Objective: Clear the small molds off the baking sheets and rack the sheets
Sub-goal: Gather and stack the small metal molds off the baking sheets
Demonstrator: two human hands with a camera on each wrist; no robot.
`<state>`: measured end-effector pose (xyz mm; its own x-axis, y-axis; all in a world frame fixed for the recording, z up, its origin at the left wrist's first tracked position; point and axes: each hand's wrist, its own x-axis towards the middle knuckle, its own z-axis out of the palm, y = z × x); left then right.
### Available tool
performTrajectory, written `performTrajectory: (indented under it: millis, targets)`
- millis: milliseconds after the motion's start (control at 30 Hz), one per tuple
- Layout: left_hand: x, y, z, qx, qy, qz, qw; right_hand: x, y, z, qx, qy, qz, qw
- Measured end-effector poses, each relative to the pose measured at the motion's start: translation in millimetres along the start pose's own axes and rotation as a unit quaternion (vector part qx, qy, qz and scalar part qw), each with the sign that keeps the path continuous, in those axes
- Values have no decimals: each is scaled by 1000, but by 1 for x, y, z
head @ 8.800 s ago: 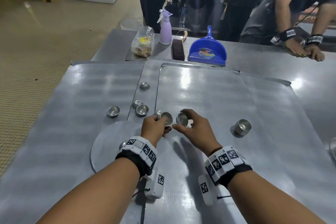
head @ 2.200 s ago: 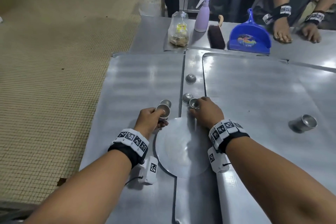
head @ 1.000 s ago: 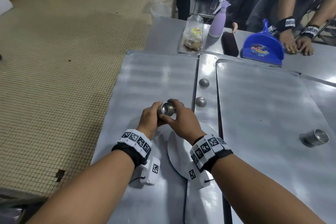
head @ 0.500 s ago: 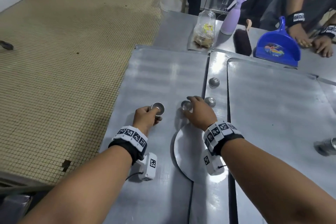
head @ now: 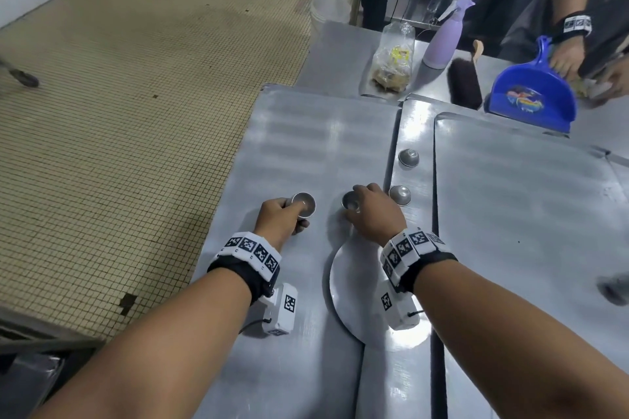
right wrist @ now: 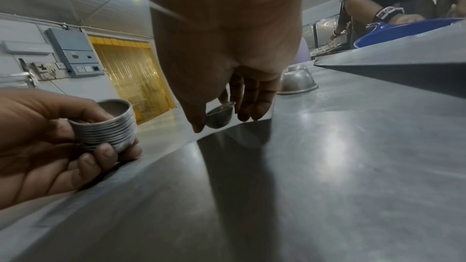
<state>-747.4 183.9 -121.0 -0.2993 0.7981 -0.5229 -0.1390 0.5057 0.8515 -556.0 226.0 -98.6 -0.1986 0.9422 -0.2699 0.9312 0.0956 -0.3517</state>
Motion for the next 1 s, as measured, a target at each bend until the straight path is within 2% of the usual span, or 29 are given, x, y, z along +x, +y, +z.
performTrajectory:
  millis: [167,300,500,700,800,900,1000]
  targets:
    - [1,4,3,-25,10,-3,1000,-18,-14,-5,76,61,-63,993]
    - [-5,7,8,-83,-2,-8,997,-31,-28,-5,134,93,-102,981]
    - [-16,18,27,-153,-81,-30,984,-35,-39,1,150,86,-106,979]
    - [-18,21,33,-121,-47,-17,991,-32,-17,-7,157,70,-104,980]
    - [-15,19,36,-98,-20,-11,995,-25,6,-14,150,101,-63,981]
    - [-11,16,40,-69,-10,-2,998,-14,32,-24,104,145,17,984]
    - [-11,13,42,-38,-19,5,999,-3,55,-30,79,109,93,986]
